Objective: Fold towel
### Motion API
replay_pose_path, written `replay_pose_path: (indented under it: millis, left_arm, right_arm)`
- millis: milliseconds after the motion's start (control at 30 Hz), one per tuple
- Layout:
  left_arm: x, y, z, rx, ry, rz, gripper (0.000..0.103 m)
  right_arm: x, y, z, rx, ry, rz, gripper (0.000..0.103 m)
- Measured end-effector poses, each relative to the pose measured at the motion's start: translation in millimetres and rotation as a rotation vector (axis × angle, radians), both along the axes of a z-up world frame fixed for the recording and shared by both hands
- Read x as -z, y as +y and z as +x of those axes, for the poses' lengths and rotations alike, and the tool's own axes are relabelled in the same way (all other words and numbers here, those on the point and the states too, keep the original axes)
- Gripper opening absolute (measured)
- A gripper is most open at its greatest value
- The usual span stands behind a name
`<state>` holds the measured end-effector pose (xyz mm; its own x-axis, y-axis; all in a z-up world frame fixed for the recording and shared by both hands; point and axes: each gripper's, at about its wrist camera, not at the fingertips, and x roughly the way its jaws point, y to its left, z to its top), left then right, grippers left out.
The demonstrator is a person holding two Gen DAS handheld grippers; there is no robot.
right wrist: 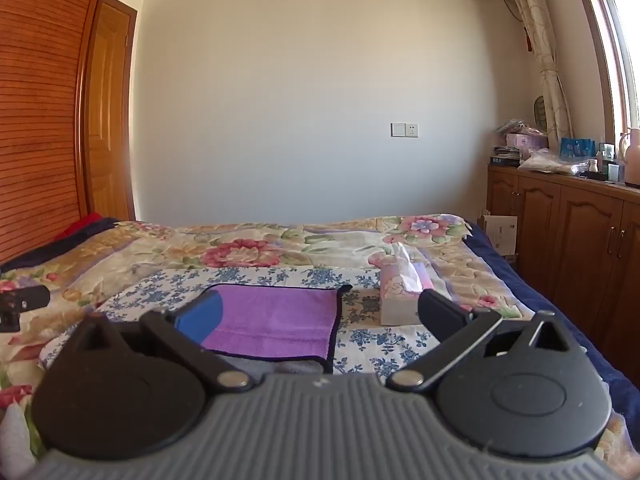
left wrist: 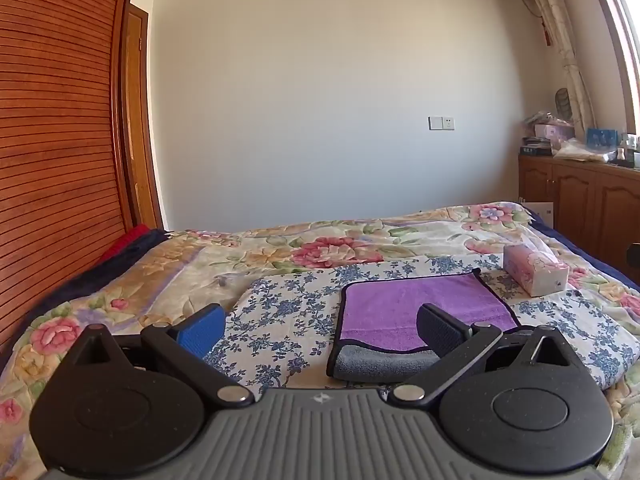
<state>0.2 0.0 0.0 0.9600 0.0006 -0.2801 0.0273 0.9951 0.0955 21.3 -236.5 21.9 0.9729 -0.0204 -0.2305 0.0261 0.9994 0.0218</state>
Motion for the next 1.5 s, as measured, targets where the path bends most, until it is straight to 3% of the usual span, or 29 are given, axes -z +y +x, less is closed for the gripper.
replay_pose_path:
  millis: [1500]
  left_arm:
    - [-0.2, -0.3, -1.0, -0.002, -0.011, 0.013, 0.103]
  right_arm:
    - [-2.5, 2.7, 0.7, -0.001, 0.003, -0.001, 0.103]
